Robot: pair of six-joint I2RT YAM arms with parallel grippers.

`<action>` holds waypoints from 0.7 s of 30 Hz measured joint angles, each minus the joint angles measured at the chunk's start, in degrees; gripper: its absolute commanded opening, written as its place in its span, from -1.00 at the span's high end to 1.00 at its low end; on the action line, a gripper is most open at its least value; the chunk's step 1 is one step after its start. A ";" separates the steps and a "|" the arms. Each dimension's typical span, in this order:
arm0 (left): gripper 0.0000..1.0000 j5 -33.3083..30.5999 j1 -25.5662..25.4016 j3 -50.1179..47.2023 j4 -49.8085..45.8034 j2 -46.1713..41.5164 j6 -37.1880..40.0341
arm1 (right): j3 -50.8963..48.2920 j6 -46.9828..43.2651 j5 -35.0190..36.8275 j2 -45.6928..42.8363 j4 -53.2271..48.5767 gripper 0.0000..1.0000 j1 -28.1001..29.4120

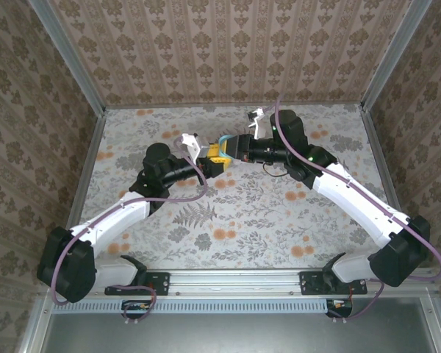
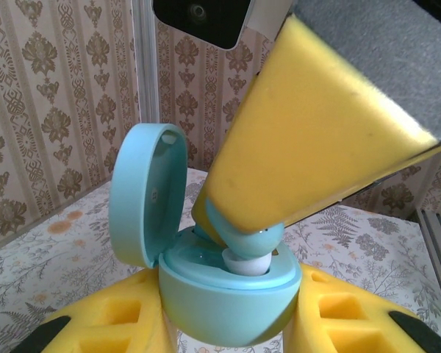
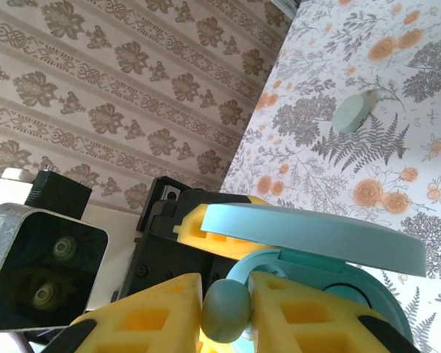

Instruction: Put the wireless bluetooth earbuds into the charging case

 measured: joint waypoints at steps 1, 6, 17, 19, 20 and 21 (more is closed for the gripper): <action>0.47 -0.02 0.00 0.02 0.00 0.00 0.00 | 0.00 0.02 0.15 0.00 0.00 0.50 0.04; 0.47 -0.09 0.02 0.13 0.00 0.00 0.00 | 0.00 0.94 0.55 0.02 0.70 0.49 0.33; 0.47 -1.73 0.07 0.26 -0.79 0.24 -0.02 | 0.61 1.33 2.08 1.33 0.83 0.43 0.68; 0.47 -1.73 0.07 0.26 -0.92 0.26 -0.02 | 0.63 1.29 2.25 1.33 0.57 0.42 0.68; 0.47 -1.70 0.07 0.26 -0.98 0.28 -0.02 | 0.63 1.27 2.32 1.33 0.48 0.41 0.68; 0.47 -1.73 0.07 0.26 -1.14 0.31 -0.02 | 0.63 1.27 2.47 1.33 0.39 0.40 0.68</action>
